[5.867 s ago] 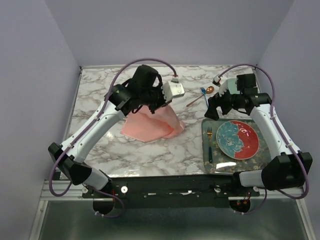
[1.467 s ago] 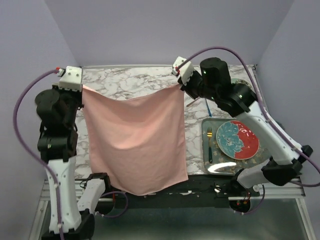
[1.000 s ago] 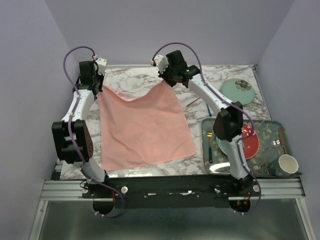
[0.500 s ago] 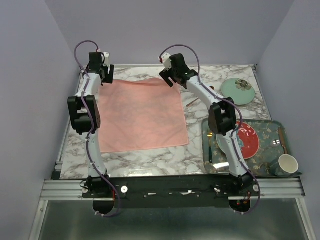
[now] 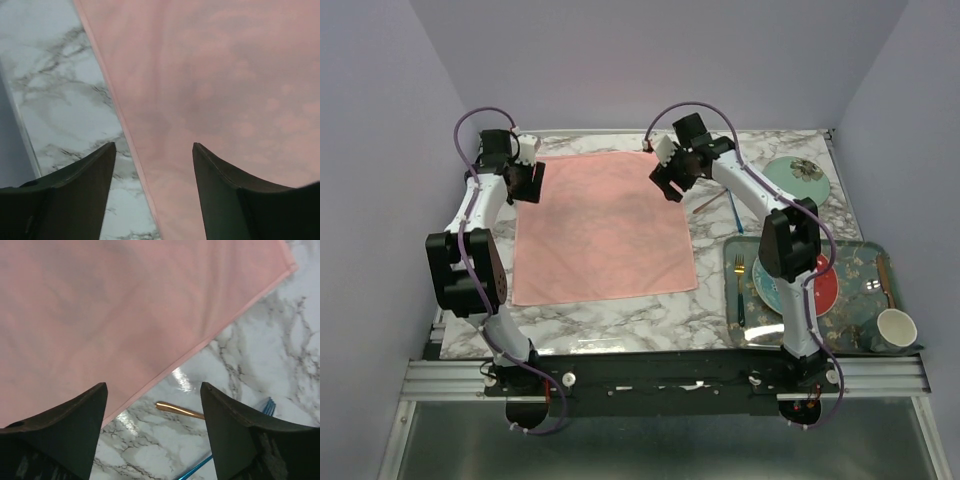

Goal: Fold the napkin into a case and place the utensils inside
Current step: Flatten out the crumpled napkin at the center of the board, then smooth out the napkin at the center of the board.

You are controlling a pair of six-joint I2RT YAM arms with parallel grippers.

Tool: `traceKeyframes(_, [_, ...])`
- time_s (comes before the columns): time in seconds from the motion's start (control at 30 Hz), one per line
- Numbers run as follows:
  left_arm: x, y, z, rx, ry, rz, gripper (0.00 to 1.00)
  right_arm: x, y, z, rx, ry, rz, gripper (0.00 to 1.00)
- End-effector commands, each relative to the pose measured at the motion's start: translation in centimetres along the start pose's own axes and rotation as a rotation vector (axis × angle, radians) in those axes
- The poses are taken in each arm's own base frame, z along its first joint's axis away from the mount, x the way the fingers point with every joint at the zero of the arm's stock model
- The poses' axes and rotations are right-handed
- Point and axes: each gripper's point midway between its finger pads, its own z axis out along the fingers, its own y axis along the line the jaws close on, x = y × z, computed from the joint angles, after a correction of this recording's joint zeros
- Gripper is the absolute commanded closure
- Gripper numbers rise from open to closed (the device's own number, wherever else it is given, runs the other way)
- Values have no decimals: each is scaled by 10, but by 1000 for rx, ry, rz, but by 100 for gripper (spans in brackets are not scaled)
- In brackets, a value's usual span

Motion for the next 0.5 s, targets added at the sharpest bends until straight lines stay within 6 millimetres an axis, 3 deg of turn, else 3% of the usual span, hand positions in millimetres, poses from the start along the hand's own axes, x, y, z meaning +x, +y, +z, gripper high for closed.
traceKeyframes(0.0, [68,-42,-11,205,180,17,34,43,62,-7,-262,122,8,28])
traceKeyframes(0.17, [118,-51,-14,223,303,25,59,61,93,-9,-363,164,23,39])
traceKeyframes(0.47, [187,-53,-23,211,475,92,75,110,154,-11,-473,269,21,48])
